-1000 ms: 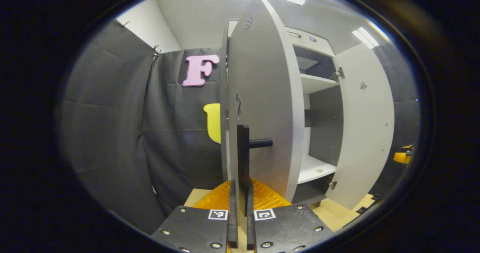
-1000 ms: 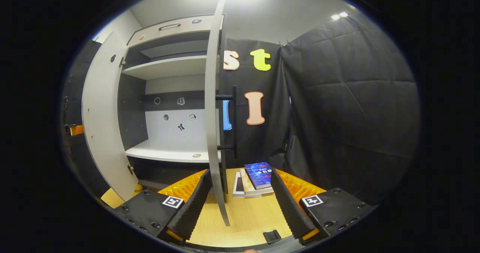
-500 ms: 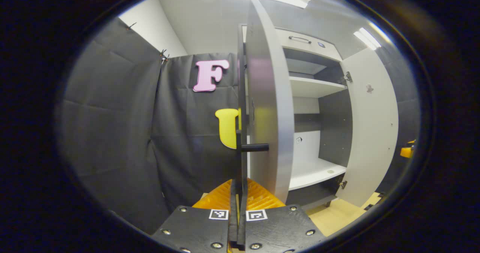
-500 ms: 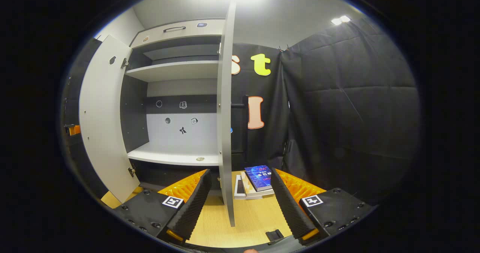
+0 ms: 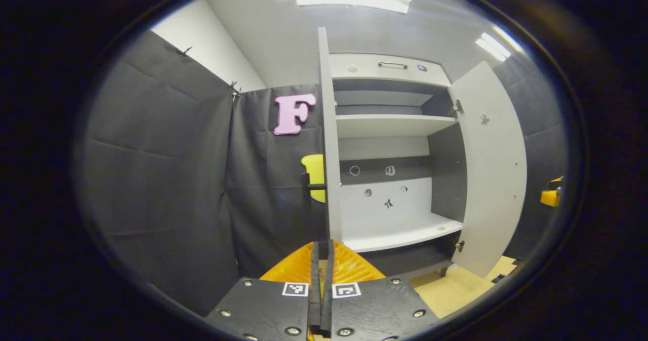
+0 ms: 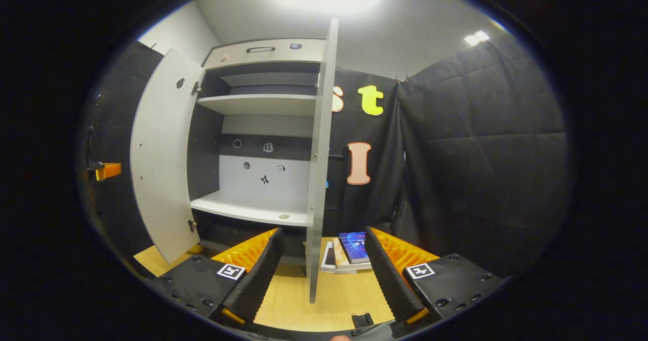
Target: Open the right door of the double-door shoe cabinet with the right hand, and open the left door with the left hand.
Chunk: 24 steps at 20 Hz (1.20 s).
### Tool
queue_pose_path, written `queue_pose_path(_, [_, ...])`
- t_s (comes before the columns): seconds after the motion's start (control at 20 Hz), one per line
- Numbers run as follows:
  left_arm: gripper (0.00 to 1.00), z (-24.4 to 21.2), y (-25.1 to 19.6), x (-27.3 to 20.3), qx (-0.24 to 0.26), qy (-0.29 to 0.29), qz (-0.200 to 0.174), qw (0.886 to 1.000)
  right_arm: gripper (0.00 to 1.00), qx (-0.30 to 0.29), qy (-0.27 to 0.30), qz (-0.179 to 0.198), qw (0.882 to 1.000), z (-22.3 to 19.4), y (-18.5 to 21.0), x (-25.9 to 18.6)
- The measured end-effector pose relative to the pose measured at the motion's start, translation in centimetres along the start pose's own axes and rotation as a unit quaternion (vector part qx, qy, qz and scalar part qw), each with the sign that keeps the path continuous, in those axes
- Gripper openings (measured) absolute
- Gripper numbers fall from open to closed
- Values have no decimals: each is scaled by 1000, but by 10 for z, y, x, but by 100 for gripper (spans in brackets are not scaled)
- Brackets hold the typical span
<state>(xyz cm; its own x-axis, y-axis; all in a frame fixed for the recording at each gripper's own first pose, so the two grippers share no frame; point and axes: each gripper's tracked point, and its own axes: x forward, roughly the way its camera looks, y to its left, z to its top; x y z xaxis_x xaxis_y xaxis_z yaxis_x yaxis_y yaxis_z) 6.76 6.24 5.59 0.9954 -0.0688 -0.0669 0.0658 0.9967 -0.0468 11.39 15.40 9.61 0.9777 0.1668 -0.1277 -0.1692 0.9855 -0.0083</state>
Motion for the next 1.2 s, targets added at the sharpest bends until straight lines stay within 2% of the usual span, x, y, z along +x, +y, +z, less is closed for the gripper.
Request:
queue_pose_path(0.05, [0,-1,-7,-11,3,3,7,1000,99,-8,-9,1,1000,1,-5,-5])
queue_pose_path(0.2, [2,1,-31,-35,13,-2,13,1000,99,-27,-22,17,999,-8,-10,-20])
queue_pose_path(0.45, [2,-3,-66,-77,21,-15,-9,1000,99,-17,-23,28,999,-18,-6,-43])
queue_pose_path(0.75, [0,-23,-65,-96,23,2,-2,1000,98,2,-22,14,1000,-24,-4,-56])
queue_pose_path(1.0, [10,-25,-46,-102,29,-8,20,999,98,20,-28,7,999,-19,1,-59])
queue_pose_path(1.1, [29,-25,-42,-105,27,-12,20,999,98,20,-32,5,999,-16,2,-59])
queue_pose_path(1.2, [54,-26,-38,-102,28,-11,21,999,98,16,-36,2,999,-12,4,-60])
